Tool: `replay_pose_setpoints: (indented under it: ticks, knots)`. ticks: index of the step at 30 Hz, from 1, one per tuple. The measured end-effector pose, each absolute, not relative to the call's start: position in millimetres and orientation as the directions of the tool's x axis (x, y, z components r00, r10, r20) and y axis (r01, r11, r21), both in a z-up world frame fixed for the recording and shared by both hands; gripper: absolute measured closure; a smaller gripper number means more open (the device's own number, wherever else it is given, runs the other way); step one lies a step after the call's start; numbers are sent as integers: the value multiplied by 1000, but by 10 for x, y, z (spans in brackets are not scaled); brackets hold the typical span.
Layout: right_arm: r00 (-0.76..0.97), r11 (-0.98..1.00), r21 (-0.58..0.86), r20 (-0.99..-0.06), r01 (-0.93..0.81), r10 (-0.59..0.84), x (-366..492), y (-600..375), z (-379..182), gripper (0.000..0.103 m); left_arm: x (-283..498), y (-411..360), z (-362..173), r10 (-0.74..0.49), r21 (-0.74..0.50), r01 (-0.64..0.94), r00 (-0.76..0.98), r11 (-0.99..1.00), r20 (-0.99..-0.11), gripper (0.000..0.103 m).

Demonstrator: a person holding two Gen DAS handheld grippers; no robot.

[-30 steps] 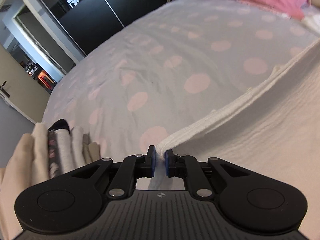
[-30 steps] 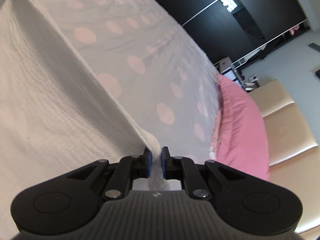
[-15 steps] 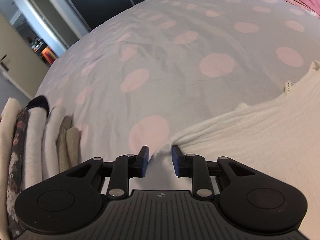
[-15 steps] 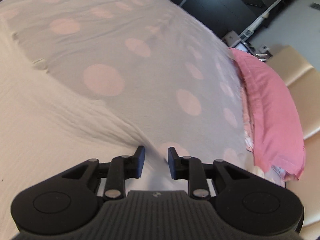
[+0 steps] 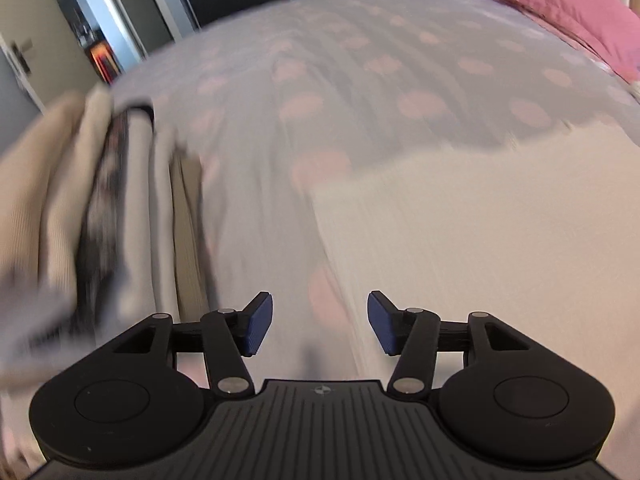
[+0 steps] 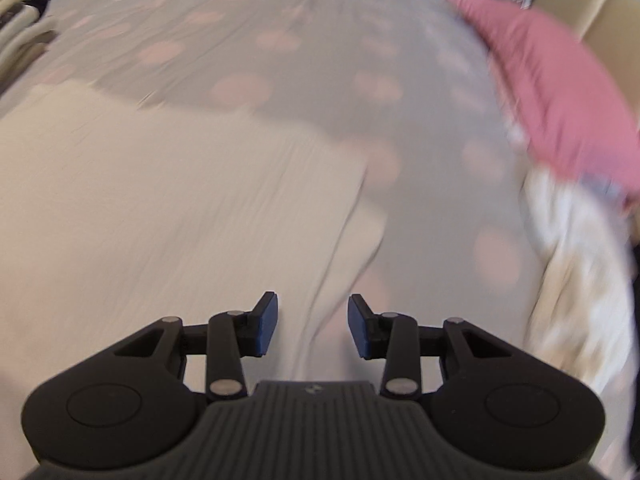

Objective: Fold clothes

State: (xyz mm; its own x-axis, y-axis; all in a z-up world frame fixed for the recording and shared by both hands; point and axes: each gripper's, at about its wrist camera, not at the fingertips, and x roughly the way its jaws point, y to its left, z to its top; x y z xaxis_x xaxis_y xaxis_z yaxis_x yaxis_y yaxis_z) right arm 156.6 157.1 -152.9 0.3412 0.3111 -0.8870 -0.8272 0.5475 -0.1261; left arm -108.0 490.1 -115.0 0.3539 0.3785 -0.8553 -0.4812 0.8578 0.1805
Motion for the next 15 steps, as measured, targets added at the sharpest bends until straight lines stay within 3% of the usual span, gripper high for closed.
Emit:
replay_pose_setpoints:
  ticks: [8,9,10,12,15]
  knots:
    - [225,622,2,-931,-783,287,1192,1058,-1608,63,-1549,4385,-1401,232,84,-469,266,879,-936,44]
    - [215,627,11,-934,-779,284,1165,1015,-1638,68,-1592,4329,-1458,216,78,-465,252,882,-943,48]
    - [212,631,15,-936,-775,282,1146,992,-1668,83,-1608,4282,-1510,208,80,-458,236,886,-949,51]
    - [215,630,12,-935,-776,283,1111,956,-1729,97,-1624,4209,-1588,202,89,-448,212,890,-956,89]
    - [240,626,-29,-936,-779,256,1055,896,-1824,98,-1655,4135,-1654,215,104,-450,201,887,-956,91]
